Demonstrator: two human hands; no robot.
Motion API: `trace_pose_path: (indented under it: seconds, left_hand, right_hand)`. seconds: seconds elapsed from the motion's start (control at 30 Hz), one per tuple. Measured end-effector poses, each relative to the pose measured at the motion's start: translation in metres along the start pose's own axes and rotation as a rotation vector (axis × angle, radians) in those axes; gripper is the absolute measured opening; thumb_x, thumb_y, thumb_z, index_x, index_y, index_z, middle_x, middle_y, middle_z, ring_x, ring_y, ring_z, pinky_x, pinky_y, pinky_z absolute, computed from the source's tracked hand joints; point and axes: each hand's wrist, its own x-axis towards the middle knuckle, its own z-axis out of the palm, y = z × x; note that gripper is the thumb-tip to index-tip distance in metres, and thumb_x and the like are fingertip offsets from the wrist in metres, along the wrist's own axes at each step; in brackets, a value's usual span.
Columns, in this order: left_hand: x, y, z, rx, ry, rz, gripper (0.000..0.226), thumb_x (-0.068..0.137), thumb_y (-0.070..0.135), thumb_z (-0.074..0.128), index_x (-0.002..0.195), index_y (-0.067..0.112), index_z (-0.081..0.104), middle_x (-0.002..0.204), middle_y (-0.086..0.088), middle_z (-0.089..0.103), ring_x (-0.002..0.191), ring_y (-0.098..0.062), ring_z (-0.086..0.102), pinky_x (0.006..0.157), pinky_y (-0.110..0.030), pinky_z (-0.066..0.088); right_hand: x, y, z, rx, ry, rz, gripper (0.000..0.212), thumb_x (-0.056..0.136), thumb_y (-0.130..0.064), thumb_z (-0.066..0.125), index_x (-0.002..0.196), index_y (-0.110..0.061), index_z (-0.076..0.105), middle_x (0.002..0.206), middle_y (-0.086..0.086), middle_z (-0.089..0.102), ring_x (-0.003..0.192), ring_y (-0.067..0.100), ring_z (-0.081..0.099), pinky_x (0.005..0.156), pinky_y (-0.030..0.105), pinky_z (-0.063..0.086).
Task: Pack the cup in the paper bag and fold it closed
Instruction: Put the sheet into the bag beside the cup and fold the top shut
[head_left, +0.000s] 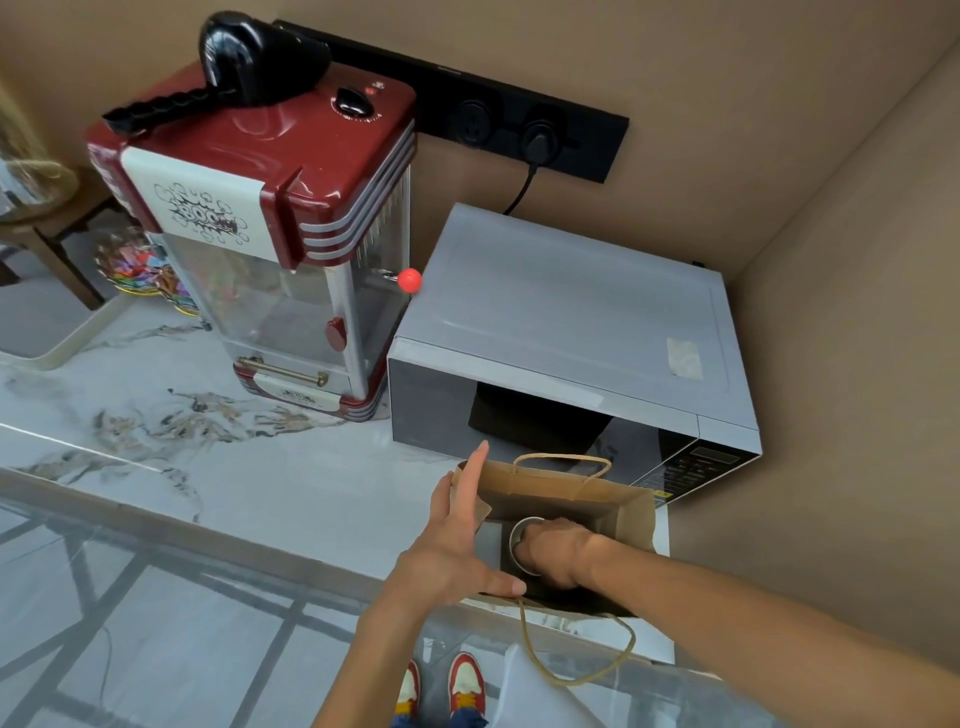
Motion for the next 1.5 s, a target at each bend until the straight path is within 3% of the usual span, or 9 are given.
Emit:
trace_pose_path:
  seconds: [0.27, 0.53, 0.7, 0.9, 1.0, 1.23, 1.33, 1.43, 1.5]
  left_hand:
    - [0.001, 0.0, -0.001, -0.03, -0.014, 0.0, 0.142, 0.061, 0.026, 0.093, 0.135, 0.064, -0.022, 0.162, 0.0, 0.001, 0.146, -0.025, 0.024, 0.105, -0.029, 0.038]
    - [0.0, -0.003, 0.001, -0.05, -0.001, -0.01, 0.144, 0.059, 0.025, 0.094, 0.139, 0.063, -0.019, 0.162, 0.002, 0.001, 0.147, -0.026, 0.021, 0.109, -0.036, 0.039]
    - [-0.001, -0.005, 0.003, -0.058, 0.002, -0.004, 0.144, 0.059, 0.025, 0.094, 0.142, 0.06, -0.019, 0.162, 0.001, 0.0, 0.147, -0.025, 0.021, 0.109, -0.034, 0.038]
    - [-0.001, -0.005, 0.003, -0.096, 0.003, -0.013, 0.145, 0.058, 0.024, 0.095, 0.138, 0.066, -0.019, 0.163, 0.001, -0.002, 0.148, -0.026, 0.02, 0.108, -0.033, 0.039]
    - [0.0, -0.004, 0.004, -0.103, -0.002, -0.003, 0.145, 0.058, 0.023, 0.095, 0.138, 0.066, -0.019, 0.163, 0.002, -0.004, 0.148, -0.026, 0.02, 0.098, -0.024, 0.038]
    - [-0.003, -0.001, 0.002, -0.155, -0.03, 0.028, 0.143, 0.057, 0.021, 0.094, 0.136, 0.07, -0.014, 0.159, 0.008, -0.002, 0.14, -0.016, 0.023, 0.102, -0.025, 0.044]
    - [-0.003, -0.002, 0.003, -0.156, -0.026, 0.057, 0.14, 0.057, 0.023, 0.094, 0.133, 0.07, -0.014, 0.157, 0.008, 0.001, 0.133, -0.008, 0.021, 0.1, -0.02, 0.037]
    - [-0.002, -0.005, 0.004, -0.19, -0.032, 0.073, 0.138, 0.057, 0.022, 0.094, 0.134, 0.07, -0.011, 0.152, 0.009, 0.007, 0.134, -0.008, 0.023, 0.097, -0.011, 0.035]
    - [-0.002, -0.006, 0.004, -0.213, -0.043, 0.077, 0.137, 0.057, 0.021, 0.094, 0.136, 0.069, -0.008, 0.151, 0.01, 0.008, 0.134, -0.008, 0.023, 0.085, 0.001, 0.037]
  right_hand:
    - [-0.011, -0.001, -0.006, 0.042, 0.027, -0.01, 0.032, 0.091, -0.002, 0.06, 0.123, -0.002, 0.06, 0.124, 0.018, 0.062, 0.113, 0.035, 0.061, 0.089, 0.041, 0.049]
    - [-0.018, -0.008, -0.004, 0.091, 0.019, -0.002, 0.031, 0.093, -0.004, 0.06, 0.124, -0.001, 0.06, 0.125, 0.018, 0.062, 0.113, 0.036, 0.062, 0.093, 0.043, 0.05]
    - [-0.02, -0.01, -0.002, 0.146, 0.047, -0.005, 0.027, 0.094, -0.005, 0.06, 0.121, -0.003, 0.062, 0.12, 0.017, 0.065, 0.107, 0.034, 0.064, 0.082, 0.035, 0.047]
    - [-0.023, -0.012, -0.004, 0.178, 0.01, 0.041, 0.026, 0.092, -0.008, 0.063, 0.117, -0.004, 0.063, 0.118, 0.018, 0.065, 0.103, 0.035, 0.065, 0.075, 0.035, 0.045]
    - [-0.03, -0.011, -0.011, 0.261, 0.021, 0.092, 0.033, 0.091, -0.014, 0.064, 0.123, -0.007, 0.06, 0.124, 0.018, 0.059, 0.107, 0.036, 0.063, 0.074, 0.034, 0.045]
    - [-0.077, -0.006, -0.042, 0.532, 0.106, 0.128, 0.026, 0.096, -0.018, 0.047, 0.11, -0.008, 0.067, 0.114, 0.018, 0.067, 0.095, 0.033, 0.066, 0.074, 0.037, 0.052]
    - [-0.107, -0.007, -0.056, 0.686, 0.188, 0.081, 0.029, 0.098, -0.015, 0.044, 0.117, -0.012, 0.066, 0.113, 0.012, 0.071, 0.098, 0.026, 0.069, 0.088, 0.041, 0.057]
    - [-0.139, -0.006, -0.067, 0.789, 0.341, 0.021, 0.025, 0.099, -0.023, 0.048, 0.116, -0.019, 0.067, 0.1, -0.003, 0.072, 0.087, 0.011, 0.067, 0.077, 0.025, 0.055]
    - [-0.162, 0.0, -0.068, 0.921, 0.413, -0.015, 0.019, 0.098, -0.028, 0.054, 0.105, -0.022, 0.07, 0.086, -0.011, 0.07, 0.076, 0.002, 0.065, 0.066, 0.016, 0.053]
